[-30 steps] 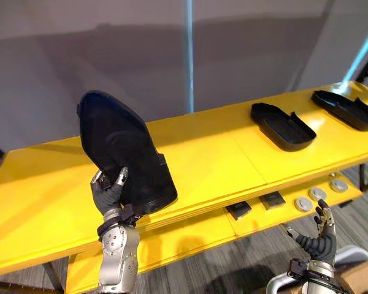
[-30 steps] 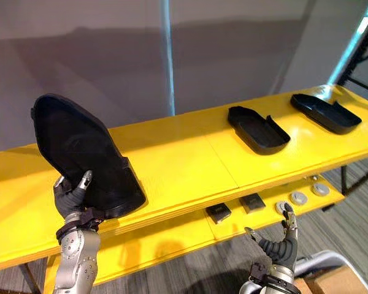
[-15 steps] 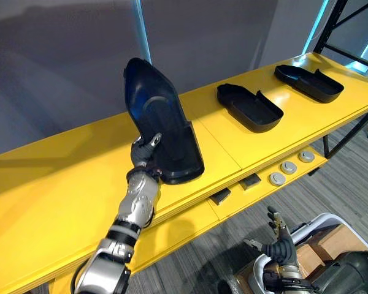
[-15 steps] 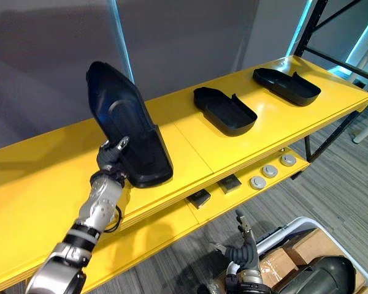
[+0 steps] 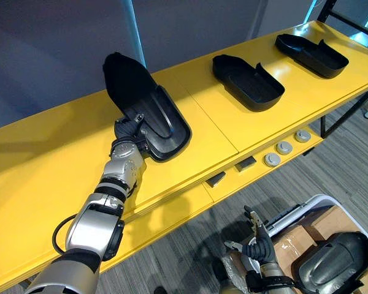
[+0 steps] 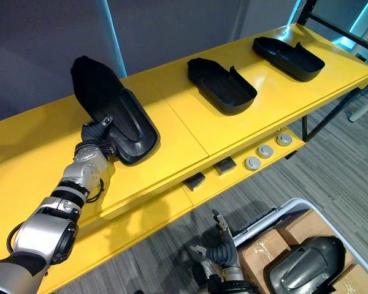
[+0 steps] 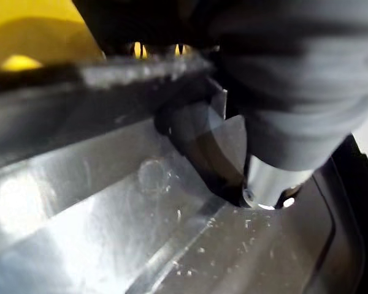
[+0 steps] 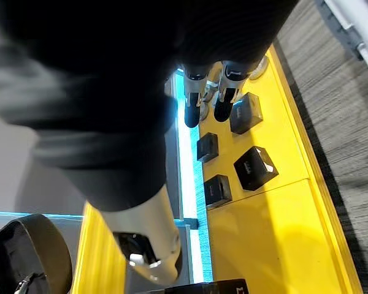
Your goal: Walk over and take plastic housings, then place them on the shelf
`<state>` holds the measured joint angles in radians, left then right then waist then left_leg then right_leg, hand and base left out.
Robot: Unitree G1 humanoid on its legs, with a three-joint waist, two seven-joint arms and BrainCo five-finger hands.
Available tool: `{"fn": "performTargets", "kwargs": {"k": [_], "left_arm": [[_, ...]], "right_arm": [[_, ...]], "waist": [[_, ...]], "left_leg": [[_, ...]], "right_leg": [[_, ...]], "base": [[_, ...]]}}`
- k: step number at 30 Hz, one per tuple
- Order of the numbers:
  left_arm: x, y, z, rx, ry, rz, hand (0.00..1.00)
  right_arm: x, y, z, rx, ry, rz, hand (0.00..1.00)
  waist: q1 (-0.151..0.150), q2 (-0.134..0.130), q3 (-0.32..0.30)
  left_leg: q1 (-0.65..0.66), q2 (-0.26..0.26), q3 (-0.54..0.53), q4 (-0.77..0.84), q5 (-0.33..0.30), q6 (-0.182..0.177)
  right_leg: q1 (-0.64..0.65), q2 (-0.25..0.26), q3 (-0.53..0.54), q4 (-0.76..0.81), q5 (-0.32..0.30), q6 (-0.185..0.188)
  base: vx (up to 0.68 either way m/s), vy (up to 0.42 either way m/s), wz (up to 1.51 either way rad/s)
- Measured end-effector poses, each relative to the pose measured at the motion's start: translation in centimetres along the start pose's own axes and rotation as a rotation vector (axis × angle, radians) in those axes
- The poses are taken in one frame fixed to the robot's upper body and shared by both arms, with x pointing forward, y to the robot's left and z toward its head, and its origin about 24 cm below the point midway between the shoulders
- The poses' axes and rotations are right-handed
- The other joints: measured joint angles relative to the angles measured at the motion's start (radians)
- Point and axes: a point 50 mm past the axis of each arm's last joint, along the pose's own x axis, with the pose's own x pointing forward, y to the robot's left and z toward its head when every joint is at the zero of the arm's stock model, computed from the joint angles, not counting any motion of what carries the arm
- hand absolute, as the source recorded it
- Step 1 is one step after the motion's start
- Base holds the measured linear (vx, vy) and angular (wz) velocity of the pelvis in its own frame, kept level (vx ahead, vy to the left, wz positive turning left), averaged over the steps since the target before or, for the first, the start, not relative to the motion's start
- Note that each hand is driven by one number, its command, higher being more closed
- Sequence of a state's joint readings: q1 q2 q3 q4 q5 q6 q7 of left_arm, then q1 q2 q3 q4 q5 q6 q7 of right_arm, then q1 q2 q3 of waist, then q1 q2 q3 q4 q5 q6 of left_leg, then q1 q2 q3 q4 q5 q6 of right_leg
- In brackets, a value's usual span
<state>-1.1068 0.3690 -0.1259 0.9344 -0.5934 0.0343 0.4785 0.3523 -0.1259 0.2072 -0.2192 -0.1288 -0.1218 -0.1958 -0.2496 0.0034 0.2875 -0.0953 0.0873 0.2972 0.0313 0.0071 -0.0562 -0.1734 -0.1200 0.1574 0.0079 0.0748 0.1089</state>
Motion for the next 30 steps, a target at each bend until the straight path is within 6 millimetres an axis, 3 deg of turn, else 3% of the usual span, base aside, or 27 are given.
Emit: {"fn": "performTargets", "kwargs": {"k": [18,30], "left_arm": [[0.5,1.2,0.6,0.072,0.025,0.135,0.0],[0.6,0.7,1.5,0.155,-0.026,-0.016,0.0]], "right_arm": [[-0.1,0.3,0.0,0.007,0.002,0.009,0.0],[-0.1,0.4,0.0,0.01,0.002,0.022,0.0]], "waist": [[0.021,0.0,0.01],[0.027,0.001,0.01]], "left_leg": [[0.018,-0.001,-0.027,-0.048,0.036,-0.003],[0.031,-0.001,-0.036,-0.057,0.04,-0.004]], "right_leg": [[0.015,0.004,-0.029,-0.005,0.002,-0.003],[0.038,0.003,-0.037,-0.024,0.007,-0.007]], "base": [[0.01,0.015,0.04],[0.02,0.009,0.01]]}}
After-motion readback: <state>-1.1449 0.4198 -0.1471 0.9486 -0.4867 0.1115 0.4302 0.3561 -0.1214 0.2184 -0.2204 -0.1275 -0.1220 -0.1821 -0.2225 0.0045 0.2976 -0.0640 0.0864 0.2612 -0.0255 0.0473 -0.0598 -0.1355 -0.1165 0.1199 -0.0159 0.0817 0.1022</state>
